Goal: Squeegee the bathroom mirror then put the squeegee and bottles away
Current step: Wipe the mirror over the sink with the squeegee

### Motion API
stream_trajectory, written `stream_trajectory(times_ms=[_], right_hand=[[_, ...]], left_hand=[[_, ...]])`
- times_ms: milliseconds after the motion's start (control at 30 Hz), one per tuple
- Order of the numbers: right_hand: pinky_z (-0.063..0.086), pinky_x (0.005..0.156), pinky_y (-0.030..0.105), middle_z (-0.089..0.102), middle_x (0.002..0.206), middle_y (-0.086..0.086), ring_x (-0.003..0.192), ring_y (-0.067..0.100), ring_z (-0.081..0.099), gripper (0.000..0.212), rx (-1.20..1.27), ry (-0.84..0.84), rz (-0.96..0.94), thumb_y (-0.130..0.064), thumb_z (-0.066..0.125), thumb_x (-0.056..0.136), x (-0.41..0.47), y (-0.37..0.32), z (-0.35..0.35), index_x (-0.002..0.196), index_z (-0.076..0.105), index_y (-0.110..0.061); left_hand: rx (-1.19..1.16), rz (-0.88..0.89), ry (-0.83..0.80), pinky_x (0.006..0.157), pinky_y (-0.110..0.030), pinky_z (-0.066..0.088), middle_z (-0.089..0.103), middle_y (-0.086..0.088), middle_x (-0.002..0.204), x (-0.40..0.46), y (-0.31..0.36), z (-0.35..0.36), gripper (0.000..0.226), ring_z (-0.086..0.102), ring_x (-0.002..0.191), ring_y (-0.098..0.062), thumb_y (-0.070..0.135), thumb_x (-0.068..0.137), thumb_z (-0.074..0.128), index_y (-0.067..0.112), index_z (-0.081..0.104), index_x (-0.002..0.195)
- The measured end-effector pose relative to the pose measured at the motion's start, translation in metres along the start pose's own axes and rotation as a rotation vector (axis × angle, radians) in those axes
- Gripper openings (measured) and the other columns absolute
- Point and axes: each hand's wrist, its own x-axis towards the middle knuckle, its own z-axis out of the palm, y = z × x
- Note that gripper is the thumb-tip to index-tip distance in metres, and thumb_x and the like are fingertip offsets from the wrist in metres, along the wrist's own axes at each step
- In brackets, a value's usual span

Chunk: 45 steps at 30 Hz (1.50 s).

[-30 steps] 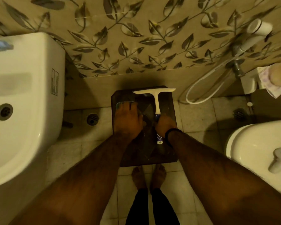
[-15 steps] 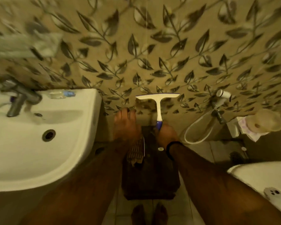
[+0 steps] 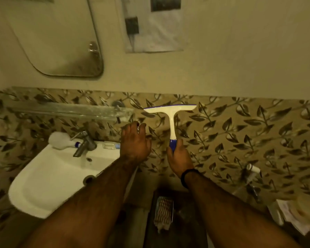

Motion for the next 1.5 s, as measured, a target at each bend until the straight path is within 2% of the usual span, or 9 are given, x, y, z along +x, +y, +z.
stream_trajectory(times_ms=[200, 400, 667, 767, 933, 1067, 1233, 1367, 1500], right_hand=[[0.04, 0.065, 0.032, 0.061, 0.096, 0.012, 0.081, 0.03, 0.06, 0.031, 0.006, 0.017, -0.163, -0.03, 0.049, 0.098, 0.021, -0.066, -0.014, 0.121, 0.043, -0.01], [0.038, 0.065, 0.033, 0.06, 0.101, 0.014, 0.086, 0.035, 0.06, 0.034, 0.007, 0.016, -0.282, -0.034, 0.05, 0.098, 0.033, -0.125, -0.017, 0.122, 0.042, -0.011], [0.038, 0.051, 0.028, 0.06, 0.091, 0.006, 0.067, 0.018, 0.053, 0.028, 0.061, 0.046, -0.469, -0.036, 0.05, 0.097, 0.043, -0.184, -0.009, 0.116, 0.04, -0.019], [0.047, 0.06, 0.035, 0.058, 0.089, 0.004, 0.072, 0.027, 0.058, 0.029, 0.084, 0.042, -0.508, -0.036, 0.049, 0.097, 0.043, -0.197, 0.0, 0.118, 0.039, -0.019], [0.034, 0.05, 0.022, 0.056, 0.086, -0.001, 0.064, 0.01, 0.05, 0.027, 0.107, 0.038, -0.58, -0.036, 0.049, 0.098, 0.044, -0.219, 0.019, 0.118, 0.04, -0.019], [0.039, 0.055, 0.025, 0.057, 0.086, -0.001, 0.068, 0.014, 0.054, 0.029, 0.123, 0.011, -0.592, -0.037, 0.049, 0.098, 0.049, -0.239, 0.038, 0.12, 0.039, -0.022], [0.038, 0.056, 0.02, 0.058, 0.089, -0.003, 0.069, 0.008, 0.054, 0.03, 0.145, 0.017, -0.615, -0.037, 0.049, 0.098, 0.07, -0.27, 0.065, 0.122, 0.037, -0.023], [0.044, 0.058, 0.02, 0.059, 0.089, -0.003, 0.071, 0.008, 0.057, 0.022, 0.177, 0.015, -0.63, -0.038, 0.049, 0.098, 0.095, -0.301, 0.087, 0.112, 0.033, -0.033], [0.043, 0.056, 0.02, 0.058, 0.086, -0.002, 0.068, 0.01, 0.056, 0.023, 0.208, 0.051, -0.662, -0.04, 0.049, 0.097, 0.126, -0.337, 0.107, 0.112, 0.039, -0.027]], left_hand=[[0.076, -0.008, 0.144, 0.088, -0.044, 0.044, 0.055, -0.015, 0.121, 0.027, -0.03, -0.054, 0.055, 0.052, 0.106, -0.033, 0.042, 0.078, 0.064, 0.014, 0.054, 0.124], [0.099, -0.04, 0.259, 0.091, -0.044, 0.045, 0.054, -0.014, 0.123, 0.048, -0.056, -0.105, 0.059, 0.052, 0.108, -0.033, 0.043, 0.078, 0.063, 0.013, 0.052, 0.128], [0.139, -0.124, 0.336, 0.096, -0.046, 0.043, 0.052, -0.014, 0.131, 0.061, -0.092, -0.141, 0.066, 0.049, 0.117, -0.032, 0.046, 0.078, 0.067, 0.014, 0.048, 0.133], [0.148, -0.152, 0.35, 0.095, -0.046, 0.043, 0.05, -0.012, 0.132, 0.06, -0.105, -0.147, 0.067, 0.048, 0.118, -0.031, 0.046, 0.077, 0.066, 0.014, 0.047, 0.133], [0.158, -0.194, 0.375, 0.095, -0.046, 0.043, 0.05, -0.013, 0.131, 0.059, -0.132, -0.153, 0.068, 0.049, 0.116, -0.032, 0.046, 0.077, 0.067, 0.013, 0.047, 0.133], [0.149, -0.244, 0.379, 0.098, -0.047, 0.044, 0.049, -0.013, 0.136, 0.068, -0.157, -0.153, 0.068, 0.047, 0.12, -0.031, 0.048, 0.08, 0.064, 0.013, 0.046, 0.135], [0.099, -0.292, 0.384, 0.099, -0.047, 0.045, 0.045, -0.013, 0.141, 0.088, -0.192, -0.144, 0.073, 0.045, 0.124, -0.03, 0.056, 0.082, 0.062, 0.013, 0.042, 0.138], [0.027, -0.341, 0.39, 0.101, -0.048, 0.045, 0.042, -0.015, 0.144, 0.112, -0.225, -0.129, 0.08, 0.044, 0.127, -0.032, 0.06, 0.082, 0.062, 0.01, 0.042, 0.141], [-0.038, -0.39, 0.34, 0.104, -0.045, 0.044, 0.037, -0.016, 0.149, 0.139, -0.266, -0.104, 0.084, 0.042, 0.13, -0.031, 0.063, 0.084, 0.058, 0.009, 0.037, 0.146]])
